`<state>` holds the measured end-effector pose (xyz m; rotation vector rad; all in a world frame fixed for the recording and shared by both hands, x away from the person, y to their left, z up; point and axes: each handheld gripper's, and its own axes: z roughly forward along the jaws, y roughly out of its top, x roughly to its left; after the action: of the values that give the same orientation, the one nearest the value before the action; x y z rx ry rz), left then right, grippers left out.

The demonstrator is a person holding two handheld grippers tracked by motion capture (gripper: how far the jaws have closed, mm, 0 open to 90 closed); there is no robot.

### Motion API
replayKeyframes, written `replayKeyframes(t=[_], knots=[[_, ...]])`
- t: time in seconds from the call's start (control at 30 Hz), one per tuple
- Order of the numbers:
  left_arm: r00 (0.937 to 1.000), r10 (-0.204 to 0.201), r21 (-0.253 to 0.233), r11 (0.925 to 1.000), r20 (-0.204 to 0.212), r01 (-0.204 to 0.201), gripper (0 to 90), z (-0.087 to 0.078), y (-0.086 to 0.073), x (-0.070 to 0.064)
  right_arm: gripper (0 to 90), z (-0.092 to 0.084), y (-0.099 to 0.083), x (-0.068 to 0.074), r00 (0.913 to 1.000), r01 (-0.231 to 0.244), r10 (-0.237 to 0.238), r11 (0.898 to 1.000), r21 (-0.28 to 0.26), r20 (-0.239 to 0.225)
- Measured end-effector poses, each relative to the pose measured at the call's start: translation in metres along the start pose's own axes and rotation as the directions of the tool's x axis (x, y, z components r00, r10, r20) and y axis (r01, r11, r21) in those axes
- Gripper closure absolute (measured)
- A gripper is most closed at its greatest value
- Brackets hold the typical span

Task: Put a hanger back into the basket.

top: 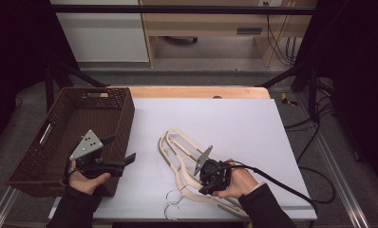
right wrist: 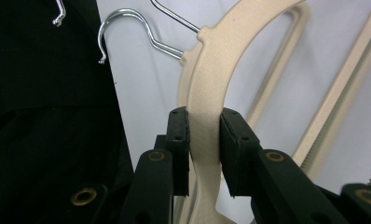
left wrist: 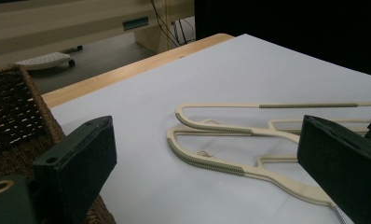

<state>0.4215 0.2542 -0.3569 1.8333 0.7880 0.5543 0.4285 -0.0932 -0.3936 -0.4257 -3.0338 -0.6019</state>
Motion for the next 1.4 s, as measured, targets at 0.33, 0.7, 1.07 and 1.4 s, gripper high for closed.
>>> replayKeyframes(t=[0.33, 0.7, 1.07, 1.4], knots=[[0.9987, 0.042, -0.001, 0.9991, 0.029, -0.042, 4.3, -0.002, 0.005, -0.004, 74.8, -0.041, 0.000, -0.003, 0.9996, 0.029, -0.029, 0.997, -0.074, 0.004], [0.9607, 0.255, 0.082, 0.9610, 0.109, -0.264, 4.6, 0.004, 0.020, -0.025, 74.8, -0.071, 0.004, -0.009, 0.9942, 0.071, -0.081, 0.988, -0.134, -0.070], [0.8548, 0.483, 0.167, 0.8422, 0.191, -0.513, 5.8, 0.018, 0.035, -0.053, 74.9, -0.074, 0.005, -0.010, 0.9830, 0.098, -0.118, 0.985, -0.143, -0.141], [0.7576, 0.621, 0.234, 0.7206, 0.201, -0.653, 8.8, 0.044, 0.032, -0.072, 74.9, -0.077, 0.003, -0.004, 0.9683, 0.125, -0.151, 0.982, -0.139, -0.199]])
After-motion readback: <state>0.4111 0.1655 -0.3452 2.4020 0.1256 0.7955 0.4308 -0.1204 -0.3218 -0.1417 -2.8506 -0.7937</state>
